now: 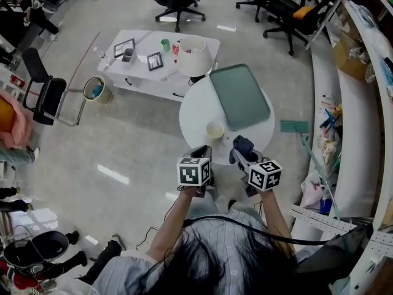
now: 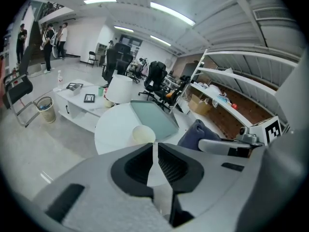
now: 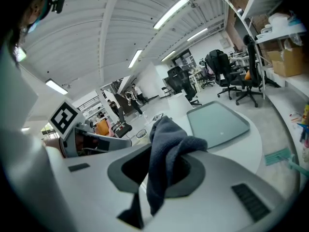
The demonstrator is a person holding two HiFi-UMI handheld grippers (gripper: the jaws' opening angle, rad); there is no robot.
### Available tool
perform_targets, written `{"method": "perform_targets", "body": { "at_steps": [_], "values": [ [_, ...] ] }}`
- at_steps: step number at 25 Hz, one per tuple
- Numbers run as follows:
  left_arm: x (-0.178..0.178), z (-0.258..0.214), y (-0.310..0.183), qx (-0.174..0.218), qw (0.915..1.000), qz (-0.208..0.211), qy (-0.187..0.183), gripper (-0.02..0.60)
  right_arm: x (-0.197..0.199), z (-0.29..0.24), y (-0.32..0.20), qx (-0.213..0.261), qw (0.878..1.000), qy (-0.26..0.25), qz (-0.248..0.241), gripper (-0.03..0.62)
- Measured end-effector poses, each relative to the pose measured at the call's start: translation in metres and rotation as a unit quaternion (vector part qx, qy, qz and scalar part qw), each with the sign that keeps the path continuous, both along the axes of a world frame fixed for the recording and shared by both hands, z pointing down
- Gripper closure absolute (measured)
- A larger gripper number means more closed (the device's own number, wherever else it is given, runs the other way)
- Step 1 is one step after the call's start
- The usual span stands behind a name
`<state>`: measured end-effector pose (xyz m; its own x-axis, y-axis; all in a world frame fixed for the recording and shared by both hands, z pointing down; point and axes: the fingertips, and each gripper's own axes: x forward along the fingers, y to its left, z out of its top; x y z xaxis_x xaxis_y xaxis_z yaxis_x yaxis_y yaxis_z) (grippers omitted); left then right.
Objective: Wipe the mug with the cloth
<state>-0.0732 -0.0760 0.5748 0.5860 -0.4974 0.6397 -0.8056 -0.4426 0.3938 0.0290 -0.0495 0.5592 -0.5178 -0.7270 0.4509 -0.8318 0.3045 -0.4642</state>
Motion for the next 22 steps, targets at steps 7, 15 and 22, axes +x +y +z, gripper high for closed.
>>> {"method": "perform_targets", "body": {
  "at_steps": [7, 15, 22],
  "values": [
    [-0.002, -0.013, 0.023, 0.019, 0.9985, -0.051, -0.011, 0.534, -0.007, -0.002, 0.015, 0.001, 0.998, 0.001, -0.056, 0.514],
    [0.006, -0.018, 0.079, 0.025, 0.9936, -0.109, -0.018, 0.535, 0.003, -0.01, 0.064, 0.013, 0.994, -0.02, -0.109, 0.514],
    [0.031, -0.013, 0.135, 0.02, 0.9914, -0.128, -0.018, 0.535, 0.027, -0.003, 0.111, 0.011, 0.992, -0.027, -0.123, 0.514]
  ]
}}
